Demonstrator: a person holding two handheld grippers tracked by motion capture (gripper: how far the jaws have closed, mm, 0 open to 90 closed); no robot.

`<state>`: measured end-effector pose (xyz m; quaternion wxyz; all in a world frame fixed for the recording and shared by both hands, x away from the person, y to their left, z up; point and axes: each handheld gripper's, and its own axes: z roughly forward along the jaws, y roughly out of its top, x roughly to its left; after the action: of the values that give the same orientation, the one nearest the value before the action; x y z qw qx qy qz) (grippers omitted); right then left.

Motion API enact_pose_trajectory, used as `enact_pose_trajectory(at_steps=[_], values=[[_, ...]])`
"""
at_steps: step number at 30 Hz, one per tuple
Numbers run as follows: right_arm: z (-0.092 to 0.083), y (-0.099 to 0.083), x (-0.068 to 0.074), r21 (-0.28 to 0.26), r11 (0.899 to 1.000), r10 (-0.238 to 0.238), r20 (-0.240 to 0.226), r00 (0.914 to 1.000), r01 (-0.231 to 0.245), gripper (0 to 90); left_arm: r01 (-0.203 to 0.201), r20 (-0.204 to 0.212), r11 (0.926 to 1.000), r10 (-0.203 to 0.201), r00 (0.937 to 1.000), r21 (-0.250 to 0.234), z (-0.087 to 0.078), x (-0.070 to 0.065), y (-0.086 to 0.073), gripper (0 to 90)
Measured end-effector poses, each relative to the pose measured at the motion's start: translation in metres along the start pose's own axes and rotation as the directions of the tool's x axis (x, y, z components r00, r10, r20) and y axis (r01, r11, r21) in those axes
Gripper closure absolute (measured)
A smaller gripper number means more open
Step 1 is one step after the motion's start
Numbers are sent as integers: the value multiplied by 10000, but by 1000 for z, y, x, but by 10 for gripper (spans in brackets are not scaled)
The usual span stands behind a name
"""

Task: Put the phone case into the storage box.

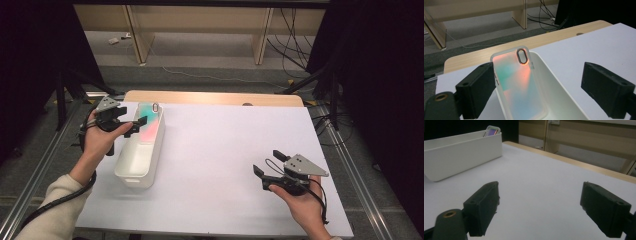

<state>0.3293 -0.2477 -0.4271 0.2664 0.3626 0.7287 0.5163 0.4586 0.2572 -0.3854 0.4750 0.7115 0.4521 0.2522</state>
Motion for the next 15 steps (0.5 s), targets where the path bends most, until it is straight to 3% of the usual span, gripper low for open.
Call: enact_pose_trajectory(at_steps=[15], values=[[0, 0, 0, 16, 10000, -24, -37, 10000, 24, 168, 86, 294, 9995, -77, 9995, -295, -23, -16, -16, 108]])
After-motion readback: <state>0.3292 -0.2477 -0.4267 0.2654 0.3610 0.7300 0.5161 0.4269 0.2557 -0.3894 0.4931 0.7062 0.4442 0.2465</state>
